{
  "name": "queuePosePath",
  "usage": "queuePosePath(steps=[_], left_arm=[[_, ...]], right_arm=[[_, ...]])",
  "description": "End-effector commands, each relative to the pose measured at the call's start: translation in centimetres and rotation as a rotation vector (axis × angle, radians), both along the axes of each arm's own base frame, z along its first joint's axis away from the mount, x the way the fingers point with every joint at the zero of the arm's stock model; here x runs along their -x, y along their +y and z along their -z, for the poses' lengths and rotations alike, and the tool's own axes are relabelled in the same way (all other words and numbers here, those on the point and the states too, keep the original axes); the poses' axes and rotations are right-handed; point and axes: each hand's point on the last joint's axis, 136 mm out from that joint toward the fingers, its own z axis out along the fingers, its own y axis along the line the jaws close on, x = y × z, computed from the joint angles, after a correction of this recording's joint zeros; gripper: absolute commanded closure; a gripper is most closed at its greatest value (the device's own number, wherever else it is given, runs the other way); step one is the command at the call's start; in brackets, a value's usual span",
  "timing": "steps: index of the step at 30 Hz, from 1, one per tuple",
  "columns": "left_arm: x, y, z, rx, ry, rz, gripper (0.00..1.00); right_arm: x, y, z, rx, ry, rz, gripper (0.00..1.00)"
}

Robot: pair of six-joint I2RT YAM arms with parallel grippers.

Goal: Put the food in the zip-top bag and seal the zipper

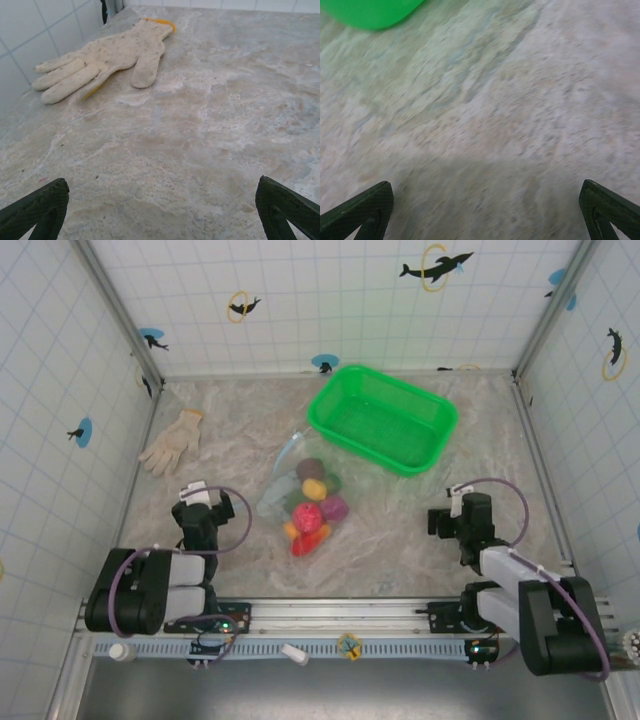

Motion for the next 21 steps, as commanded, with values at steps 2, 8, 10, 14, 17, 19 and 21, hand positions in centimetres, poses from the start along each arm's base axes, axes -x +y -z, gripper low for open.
queuePosePath(steps=[2, 8, 10, 14, 17, 19, 21], left_arm=[[0.2, 0.2, -1.3, -0.032, -0.093, 0.007, 0.02], [-0.1, 0.9, -0.5, -0.004, -0.082, -0.023, 0.02], [-0.5, 0.6, -0.2, 0.018, -0.068, 0.01, 0.02], [-1.0, 0.3, 0.1, 0.051, -0.056, 0.04, 0.02], [-1.1, 0.3, -0.3, 0.054, -0.078, 0.042, 0.02], [-1.1, 0.4, -0.2, 0.054, -0.075, 0.04, 0.02], [-1.0, 0.4, -0.1, 0.056, -0.066, 0.037, 0.02]], right_arm=[[-2.6, -1.1, -2.9, -0.076, -0.207, 0.05, 0.02], [-2.7, -2.9, -4.5, -0.121, -0.371, 0.114, 0.01], [-3.0, -3.1, -5.0, -0.141, -0.4, 0.12, 0.01], [-3.4, -2.2, -4.8, -0.153, -0.376, 0.067, 0.01], [-3.5, -2.3, -4.6, -0.15, -0.366, 0.075, 0.01], [-3.6, -2.6, -4.5, -0.148, -0.358, 0.089, 0.01], [-3.8, -2.6, -4.3, -0.149, -0.349, 0.092, 0.01]])
